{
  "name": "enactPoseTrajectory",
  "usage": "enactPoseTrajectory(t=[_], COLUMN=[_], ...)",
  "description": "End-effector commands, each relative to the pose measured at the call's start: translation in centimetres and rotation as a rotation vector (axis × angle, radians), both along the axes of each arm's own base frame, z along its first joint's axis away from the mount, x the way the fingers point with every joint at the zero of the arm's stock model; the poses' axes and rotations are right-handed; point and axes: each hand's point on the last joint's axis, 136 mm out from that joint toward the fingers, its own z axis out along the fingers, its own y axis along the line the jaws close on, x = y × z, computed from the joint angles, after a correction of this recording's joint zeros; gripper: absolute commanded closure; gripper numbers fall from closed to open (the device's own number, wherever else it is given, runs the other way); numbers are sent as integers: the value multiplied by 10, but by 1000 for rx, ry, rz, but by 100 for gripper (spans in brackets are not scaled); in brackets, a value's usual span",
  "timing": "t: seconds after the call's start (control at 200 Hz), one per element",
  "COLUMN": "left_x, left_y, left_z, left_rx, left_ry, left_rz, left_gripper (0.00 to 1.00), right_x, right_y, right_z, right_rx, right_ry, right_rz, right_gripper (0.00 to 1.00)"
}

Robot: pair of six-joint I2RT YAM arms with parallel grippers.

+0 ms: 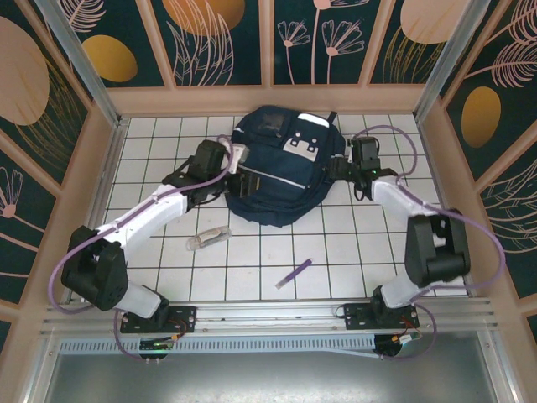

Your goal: Pack books, pencil case, and school supplies into a backpack

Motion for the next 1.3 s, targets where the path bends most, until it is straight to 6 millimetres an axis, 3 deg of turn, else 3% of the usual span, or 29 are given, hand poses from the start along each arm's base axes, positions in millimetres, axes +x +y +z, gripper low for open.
enactPoseTrajectory(t=[0.0,0.125,0.14,0.275,0.375,0.525,0.696,0.766,0.891,0.946,1.116,1.216,1.296], left_x=[9,21,23,29,48,83,102,105,101,97,89,89,90], left_y=[-20,-69,-77,-137,-158,-151,-135,-136,-143,-143,-134,-120,-111], left_z=[10,10,-1,-23,-47,-87,-107,-106,-109,-114,-125,-129,-132], left_rx=[125,103,111,116,155,269,370,365,344,352,407,473,509], left_ry=[-114,-88,-66,-2,70,155,179,178,202,220,248,226,215], left_rz=[-84,-87,-91,-94,11,241,421,448,409,394,389,419,442], left_gripper=[53,48,47,46,45,43,45,53,73,75,72,48,43], right_x=[-2,-25,-26,-25,-26,-30,-36,-39,-46,-49,-54,-54,-54], right_y=[-50,-85,-86,-75,-68,-52,-32,-21,-11,-7,10,18,20], right_z=[66,85,86,85,80,63,50,47,33,25,3,-4,-6], right_rx=[-74,4,19,145,182,261,321,324,316,319,346,366,372], right_ry=[-252,-324,-328,-293,-265,-221,-180,-161,-106,-87,-6,21,24], right_rz=[-280,-489,-491,-396,-369,-309,-212,-140,-67,-41,40,79,87], right_gripper=[1,1,1,1,1,4,15,24,28,28,27,27,27])
